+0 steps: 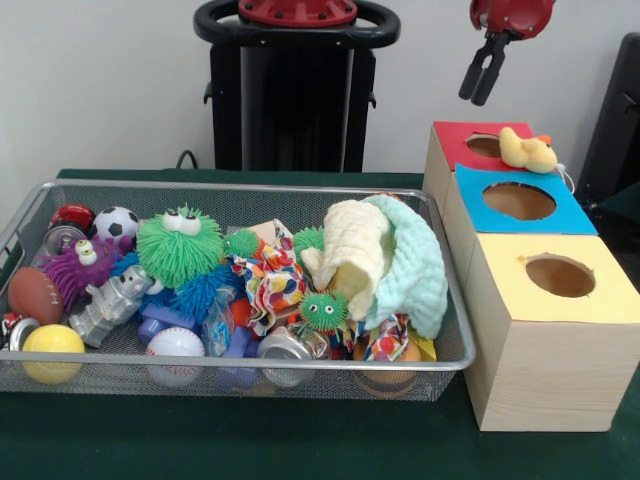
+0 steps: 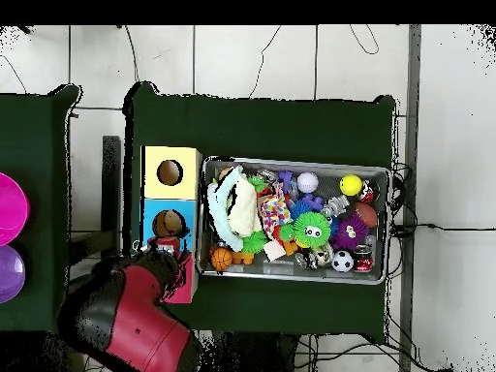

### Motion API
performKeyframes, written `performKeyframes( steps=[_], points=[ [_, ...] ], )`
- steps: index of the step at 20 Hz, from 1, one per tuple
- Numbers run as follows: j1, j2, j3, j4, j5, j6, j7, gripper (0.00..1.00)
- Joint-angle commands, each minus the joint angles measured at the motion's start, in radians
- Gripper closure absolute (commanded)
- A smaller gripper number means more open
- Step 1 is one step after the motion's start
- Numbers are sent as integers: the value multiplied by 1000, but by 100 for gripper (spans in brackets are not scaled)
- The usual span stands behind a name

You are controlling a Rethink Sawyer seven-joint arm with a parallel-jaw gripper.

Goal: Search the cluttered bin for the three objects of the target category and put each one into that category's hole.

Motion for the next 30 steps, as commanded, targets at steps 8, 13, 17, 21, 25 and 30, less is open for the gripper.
performKeyframes(
  steps=[8, 13, 17, 21, 25, 30],
  points=[
    [39, 65, 7, -33, 38, 115, 362, 0],
    [48, 68, -27, -42, 43, 149, 381, 0],
    [62, 61, -49, -30, 47, 159, 387, 0],
    [68, 35, -48, 0, 38, 165, 361, 0],
    [83, 14, -71, 13, 30, 183, 367, 0],
    [90, 35, -76, -7, 31, 188, 390, 0]
  ],
)
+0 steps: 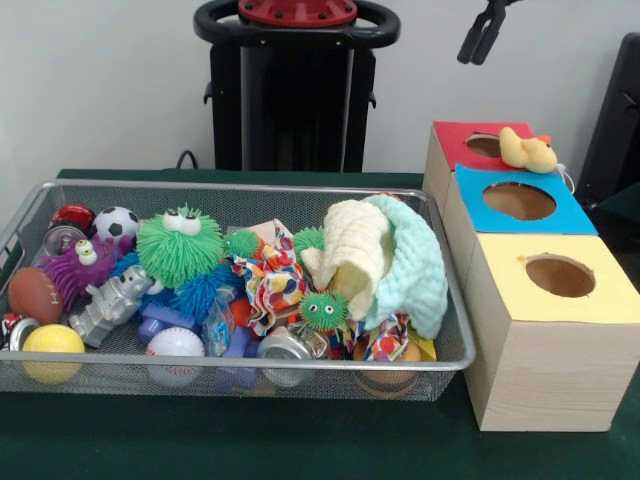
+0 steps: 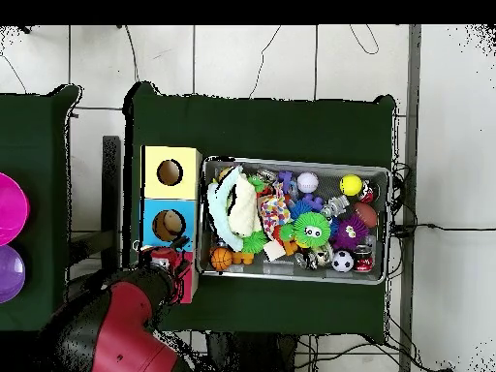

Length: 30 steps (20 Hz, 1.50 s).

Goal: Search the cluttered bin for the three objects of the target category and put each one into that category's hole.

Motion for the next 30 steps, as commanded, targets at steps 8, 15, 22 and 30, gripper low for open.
performKeyframes(
  steps=[8, 15, 22, 30],
  points=[
    [-15, 14, 68, -6, 29, 121, 325, 0],
    [-19, 12, 74, -10, 27, 119, 320, 0],
    [-19, 15, 61, -20, 13, 127, 305, 0],
    [-19, 12, 49, -33, -1, 153, 296, 0]
  ],
)
